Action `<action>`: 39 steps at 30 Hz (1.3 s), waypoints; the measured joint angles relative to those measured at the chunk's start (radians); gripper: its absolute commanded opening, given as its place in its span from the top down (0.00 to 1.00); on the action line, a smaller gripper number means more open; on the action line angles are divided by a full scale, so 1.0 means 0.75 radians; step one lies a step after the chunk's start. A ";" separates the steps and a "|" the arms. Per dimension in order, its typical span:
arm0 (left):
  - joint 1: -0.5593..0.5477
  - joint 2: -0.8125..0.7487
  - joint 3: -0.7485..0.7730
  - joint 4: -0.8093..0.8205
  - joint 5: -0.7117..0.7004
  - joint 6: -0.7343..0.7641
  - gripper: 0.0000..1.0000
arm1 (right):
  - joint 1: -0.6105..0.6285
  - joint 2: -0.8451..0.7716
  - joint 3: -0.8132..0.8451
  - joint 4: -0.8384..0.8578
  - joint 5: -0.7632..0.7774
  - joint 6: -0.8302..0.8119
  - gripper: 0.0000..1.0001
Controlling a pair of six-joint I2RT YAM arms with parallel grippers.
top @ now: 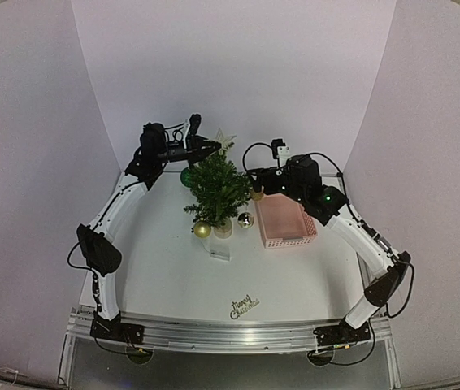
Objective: Decorate the small christmas tree
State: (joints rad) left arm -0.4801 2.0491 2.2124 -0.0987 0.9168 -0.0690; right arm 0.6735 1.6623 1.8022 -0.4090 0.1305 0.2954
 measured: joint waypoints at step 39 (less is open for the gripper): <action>0.014 -0.006 -0.218 0.221 0.141 -0.044 1.00 | -0.001 -0.085 -0.115 0.007 0.002 0.037 0.14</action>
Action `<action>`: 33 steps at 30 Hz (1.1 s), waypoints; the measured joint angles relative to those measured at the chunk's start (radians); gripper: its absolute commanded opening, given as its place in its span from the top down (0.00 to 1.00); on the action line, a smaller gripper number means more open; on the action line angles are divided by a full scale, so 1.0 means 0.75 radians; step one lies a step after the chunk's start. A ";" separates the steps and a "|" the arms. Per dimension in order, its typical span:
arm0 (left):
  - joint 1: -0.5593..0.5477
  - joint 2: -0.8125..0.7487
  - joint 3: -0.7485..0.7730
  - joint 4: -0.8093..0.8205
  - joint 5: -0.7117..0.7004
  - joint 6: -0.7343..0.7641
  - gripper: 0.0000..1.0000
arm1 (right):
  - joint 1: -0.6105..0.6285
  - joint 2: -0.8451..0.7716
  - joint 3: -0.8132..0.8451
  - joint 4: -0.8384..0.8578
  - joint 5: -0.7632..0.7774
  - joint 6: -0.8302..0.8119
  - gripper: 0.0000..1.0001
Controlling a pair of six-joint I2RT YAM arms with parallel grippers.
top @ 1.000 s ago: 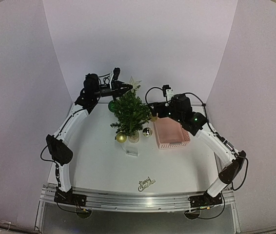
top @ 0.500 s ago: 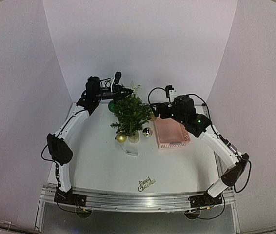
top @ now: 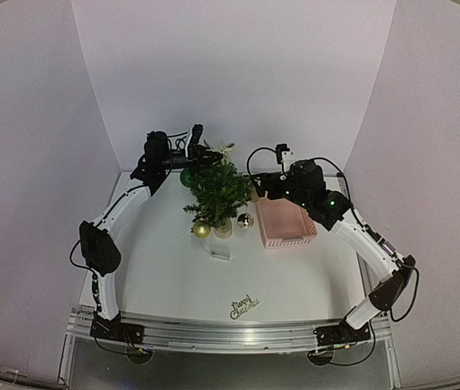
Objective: Decorate the small christmas tree
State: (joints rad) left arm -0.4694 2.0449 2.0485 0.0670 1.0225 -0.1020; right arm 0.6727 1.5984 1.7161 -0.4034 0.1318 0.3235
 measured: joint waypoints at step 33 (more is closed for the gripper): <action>0.197 -0.438 -0.059 -0.569 -0.004 0.384 0.00 | -0.138 -0.104 -0.193 -0.022 0.130 0.058 0.12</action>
State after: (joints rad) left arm -0.3220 1.7166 2.0044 -0.3600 1.0193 0.1860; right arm 0.5692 1.5204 1.5710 -0.4197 0.2297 0.3667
